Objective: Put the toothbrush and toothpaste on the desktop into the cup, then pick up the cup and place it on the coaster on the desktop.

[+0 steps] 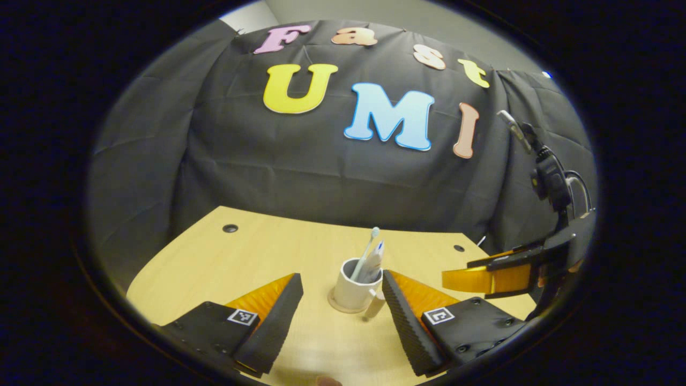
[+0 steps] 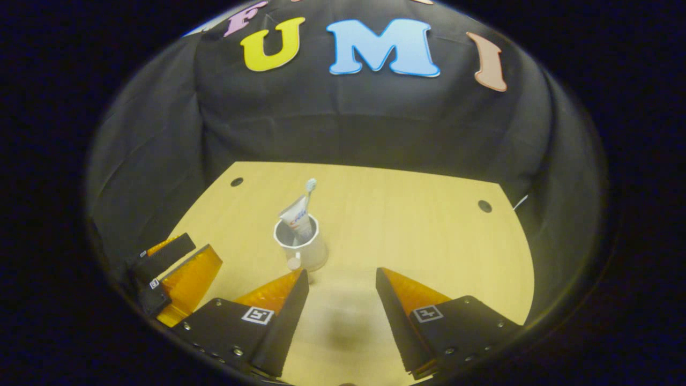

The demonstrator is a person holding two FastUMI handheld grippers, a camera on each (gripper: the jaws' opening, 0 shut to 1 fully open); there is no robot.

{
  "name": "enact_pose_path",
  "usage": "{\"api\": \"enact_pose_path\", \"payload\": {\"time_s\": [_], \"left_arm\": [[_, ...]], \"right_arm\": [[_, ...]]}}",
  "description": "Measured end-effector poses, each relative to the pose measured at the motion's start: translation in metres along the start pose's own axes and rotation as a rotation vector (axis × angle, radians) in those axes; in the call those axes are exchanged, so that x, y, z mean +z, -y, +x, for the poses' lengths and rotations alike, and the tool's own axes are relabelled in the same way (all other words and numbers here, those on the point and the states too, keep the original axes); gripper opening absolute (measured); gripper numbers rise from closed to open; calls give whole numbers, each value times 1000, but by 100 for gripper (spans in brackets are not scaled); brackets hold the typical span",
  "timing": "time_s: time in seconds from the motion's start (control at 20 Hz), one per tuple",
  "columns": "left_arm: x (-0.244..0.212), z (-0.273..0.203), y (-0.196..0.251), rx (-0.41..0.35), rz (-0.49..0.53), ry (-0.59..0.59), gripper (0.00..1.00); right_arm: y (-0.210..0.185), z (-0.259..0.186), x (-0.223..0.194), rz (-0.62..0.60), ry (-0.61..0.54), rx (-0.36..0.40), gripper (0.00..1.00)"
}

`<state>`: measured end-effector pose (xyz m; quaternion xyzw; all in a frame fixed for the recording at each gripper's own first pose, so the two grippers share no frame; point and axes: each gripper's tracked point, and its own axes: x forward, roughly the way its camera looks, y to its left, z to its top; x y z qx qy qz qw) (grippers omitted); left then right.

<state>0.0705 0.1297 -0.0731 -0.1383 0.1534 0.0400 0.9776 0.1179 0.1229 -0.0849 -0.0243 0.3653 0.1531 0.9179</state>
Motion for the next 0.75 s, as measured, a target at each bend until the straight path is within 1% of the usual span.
{"api": "enact_pose_path", "payload": {"time_s": [0.15,0.2,0.25,0.45,0.5,0.55,0.6,0.75], "left_arm": [[26,1,28,-27,23,65,96],[34,1,37,-33,28,86,94],[42,-1,47,-42,32,107,96],[74,-13,83,-67,68,202,96],[82,-17,91,-66,80,226,93],[89,-21,97,-64,90,250,93],[95,-25,104,-64,95,271,96],[108,-37,117,-46,100,318,96]], "right_arm": [[29,-30,14,12,117,-51,78],[36,-40,17,13,161,-68,78],[43,-52,22,13,204,-82,78],[66,-91,44,-14,405,-137,78],[67,-100,51,-18,454,-137,78],[69,-109,57,-20,501,-139,78],[71,-118,61,-25,544,-142,78],[84,-143,74,-55,657,-175,79]]}}
